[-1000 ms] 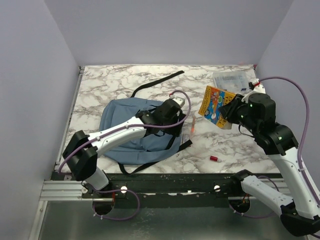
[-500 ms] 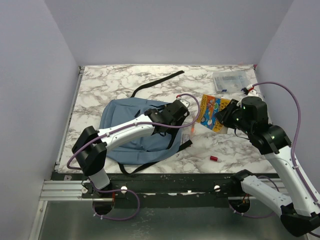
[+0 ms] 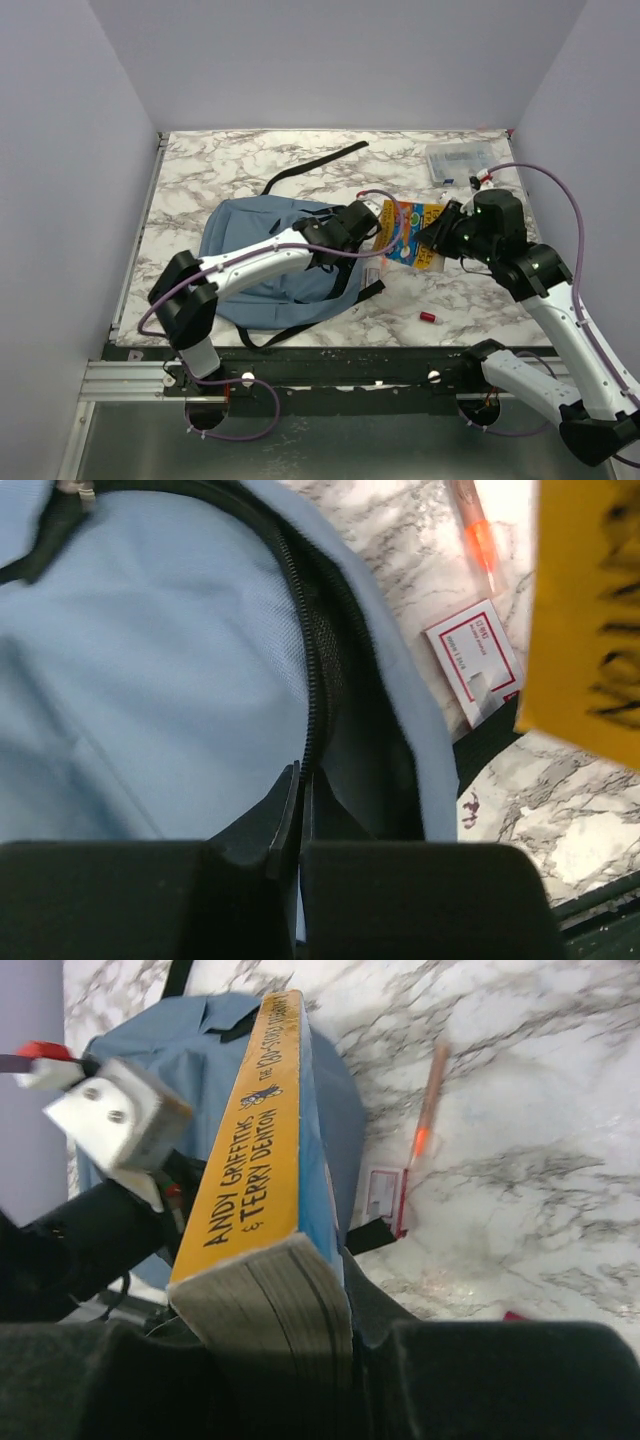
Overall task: Pack the student bag
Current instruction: Place the book in the student bag.
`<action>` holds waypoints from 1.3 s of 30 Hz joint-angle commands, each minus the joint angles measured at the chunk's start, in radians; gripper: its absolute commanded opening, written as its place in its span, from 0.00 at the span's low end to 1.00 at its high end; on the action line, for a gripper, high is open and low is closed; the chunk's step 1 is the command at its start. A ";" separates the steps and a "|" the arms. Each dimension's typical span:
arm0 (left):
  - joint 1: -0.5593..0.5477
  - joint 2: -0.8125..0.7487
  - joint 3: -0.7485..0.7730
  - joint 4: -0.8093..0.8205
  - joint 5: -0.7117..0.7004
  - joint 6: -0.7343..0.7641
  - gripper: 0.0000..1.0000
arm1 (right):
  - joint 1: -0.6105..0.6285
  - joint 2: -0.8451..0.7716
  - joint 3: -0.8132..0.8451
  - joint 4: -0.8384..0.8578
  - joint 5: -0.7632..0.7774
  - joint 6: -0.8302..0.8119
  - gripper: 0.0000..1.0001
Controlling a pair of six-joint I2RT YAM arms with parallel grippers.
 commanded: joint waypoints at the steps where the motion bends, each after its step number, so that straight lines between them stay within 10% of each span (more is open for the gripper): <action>1: 0.007 -0.234 -0.105 0.066 -0.172 -0.030 0.00 | 0.002 0.011 -0.040 0.120 -0.225 0.059 0.00; 19: 0.015 -0.678 -0.408 0.397 -0.187 -0.009 0.00 | 0.008 0.345 -0.309 0.869 -0.675 0.460 0.00; 32: 0.019 -0.694 -0.384 0.397 -0.153 0.042 0.00 | 0.229 0.804 -0.223 1.391 -0.577 0.621 0.02; 35: 0.024 -0.683 -0.382 0.397 -0.161 0.048 0.00 | 0.234 0.892 -0.219 1.405 -0.562 0.581 0.41; 39: 0.028 -0.685 -0.394 0.401 -0.156 0.040 0.00 | 0.226 0.820 -0.241 1.183 -0.451 0.424 0.65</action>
